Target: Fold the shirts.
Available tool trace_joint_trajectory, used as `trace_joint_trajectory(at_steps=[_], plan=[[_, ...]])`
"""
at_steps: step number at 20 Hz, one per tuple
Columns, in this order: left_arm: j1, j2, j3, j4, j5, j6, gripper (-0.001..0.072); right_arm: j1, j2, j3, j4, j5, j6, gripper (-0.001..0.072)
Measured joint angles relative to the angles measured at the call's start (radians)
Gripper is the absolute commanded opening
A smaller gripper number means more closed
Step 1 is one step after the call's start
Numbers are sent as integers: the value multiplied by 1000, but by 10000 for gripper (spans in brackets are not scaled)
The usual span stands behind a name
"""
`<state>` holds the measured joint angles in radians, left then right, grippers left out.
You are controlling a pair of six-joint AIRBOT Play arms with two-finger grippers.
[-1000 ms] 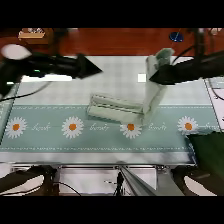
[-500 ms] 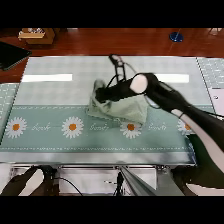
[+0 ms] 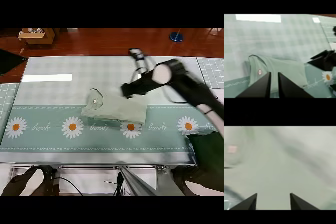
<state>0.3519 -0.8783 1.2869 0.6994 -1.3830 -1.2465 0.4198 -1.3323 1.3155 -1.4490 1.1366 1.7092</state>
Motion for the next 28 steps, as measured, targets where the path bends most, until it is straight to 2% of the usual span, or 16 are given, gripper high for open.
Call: trace_joint_trajectory(at_steps=[3, 4, 5, 9, 16, 21, 23, 25, 27, 28], plan=[[0, -4, 0, 99, -2, 1, 278, -248, 80, -45, -65, 157, -77, 510], [0, -5, -2, 133, -5, 1, 278, -334, 102, -79, -43, 192, -105, 557], [0, -6, -4, 161, -5, 1, 278, -408, 117, -119, -8, 210, -132, 607], [0, -16, -18, 231, -13, 2, 279, -614, 150, -335, 243, 201, -249, 608], [0, -38, -26, 267, -30, 4, 280, -686, 110, -632, 703, -30, -414, 606], [0, -49, -26, 273, -31, 4, 280, -598, 43, -693, 865, -134, -484, 605], [0, -51, -26, 273, -31, 3, 279, -526, 18, -700, 906, -196, -486, 583], [0, -52, -26, 273, -32, 3, 280, -462, -9, -703, 954, -254, -468, 436], [0, -53, -26, 273, -32, 3, 280, -406, -32, -706, 988, -310, -460, 40], [0, -53, -26, 273, -32, 3, 280, -387, -37, -706, 1007, -324, -459, 21]])
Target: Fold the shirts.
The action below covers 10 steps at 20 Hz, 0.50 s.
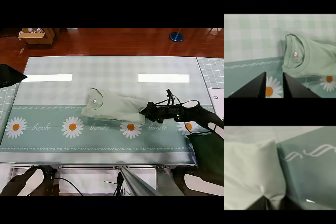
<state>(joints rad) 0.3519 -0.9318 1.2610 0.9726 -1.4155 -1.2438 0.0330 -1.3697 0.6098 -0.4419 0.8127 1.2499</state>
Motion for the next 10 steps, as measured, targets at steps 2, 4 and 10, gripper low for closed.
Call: trace_joint_trajectory(at_steps=[2, 4, 10], plan=[[0, 0, 0, 0, -1, -1, 279, 22, 0, 14, 40, -10, -15, 21], [0, 0, 0, 0, -1, 0, 279, 17, 28, 51, 58, 13, -35, 21], [0, -16, 0, 0, 21, 0, 279, -182, 260, 273, -48, 202, 84, 21]])
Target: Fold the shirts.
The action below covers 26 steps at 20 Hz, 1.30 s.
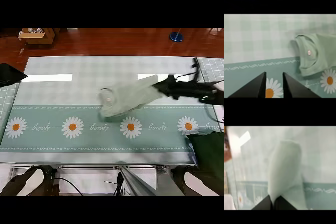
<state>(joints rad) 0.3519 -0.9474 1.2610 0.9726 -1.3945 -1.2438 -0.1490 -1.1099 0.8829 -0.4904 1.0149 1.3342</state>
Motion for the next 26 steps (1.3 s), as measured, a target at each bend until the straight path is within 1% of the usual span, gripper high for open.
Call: trace_joint_trajectory(at_steps=[4, 6, 10, 12, 16, 20, 23, 26], plan=[[0, -13, 0, -1, 9, 1, 279, -277, 157, 218, -176, 216, 153, 21], [0, -18, 0, -3, 27, 1, 278, -424, 197, 313, -296, 353, 196, 21], [0, -23, 0, -3, 74, 1, 278, -709, 230, 428, -539, 631, 216, 21], [0, -23, 0, -3, 103, 1, 278, -814, 240, 450, -673, 722, 202, 21], [0, -26, 0, -3, 172, 1, 278, -940, 251, 467, -909, 801, 185, 20], [0, -50, 0, -3, 246, 6, 278, -980, 254, 459, -1107, 829, 187, 20], [0, -82, 0, -1, 299, 20, 277, -989, 264, 407, -1233, 836, 193, 21], [0, -123, 0, 0, 334, 50, 277, -993, 285, 305, -1375, 837, 196, 21]])
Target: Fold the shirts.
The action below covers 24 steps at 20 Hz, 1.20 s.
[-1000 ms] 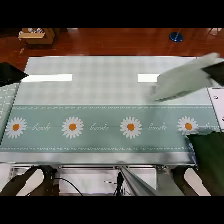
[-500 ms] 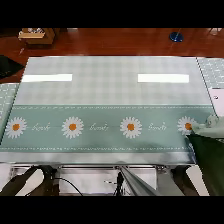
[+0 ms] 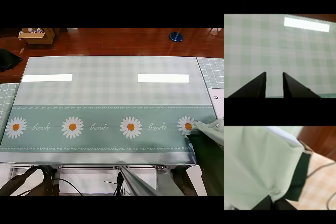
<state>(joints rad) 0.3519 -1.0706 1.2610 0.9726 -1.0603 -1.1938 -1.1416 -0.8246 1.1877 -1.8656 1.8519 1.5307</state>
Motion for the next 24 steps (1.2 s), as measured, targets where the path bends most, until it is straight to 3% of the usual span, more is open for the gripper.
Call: trace_joint_trajectory(at_steps=[7, 8, 10, 11, 14, 15, 16, 19, 22, 24], plan=[[9, -93, 0, 20, 35, 51, 277, -54, 86, -275, -273, -24, 3, 23], [11, -100, 0, 27, 43, 55, 277, -77, 95, -298, -288, -37, 3, 85], [13, -111, 0, 37, 62, 56, 277, -128, 108, -330, -298, -71, 3, 479], [14, -114, 0, 40, 66, 58, 278, -148, 111, -341, -299, -89, -3, 508], [15, -121, 0, 48, 77, 59, 280, -179, 117, -354, -268, -166, -13, 506], [15, -124, 0, 49, 78, 60, 396, -179, 116, -349, -227, -206, -21, 504], [14, -127, 0, 51, 77, 61, 592, -167, 107, -337, -166, -250, -35, 499], [-2, -149, 0, 54, 50, 61, 611, -27, 26, -259, 65, -385, -87, 500], [-65, -173, 0, 54, 1, 61, 611, 261, -116, -146, 208, -450, -109, 511], [-133, -187, 0, 74, -18, 56, 611, 487, -224, -64, 254, -482, -113, 602]])
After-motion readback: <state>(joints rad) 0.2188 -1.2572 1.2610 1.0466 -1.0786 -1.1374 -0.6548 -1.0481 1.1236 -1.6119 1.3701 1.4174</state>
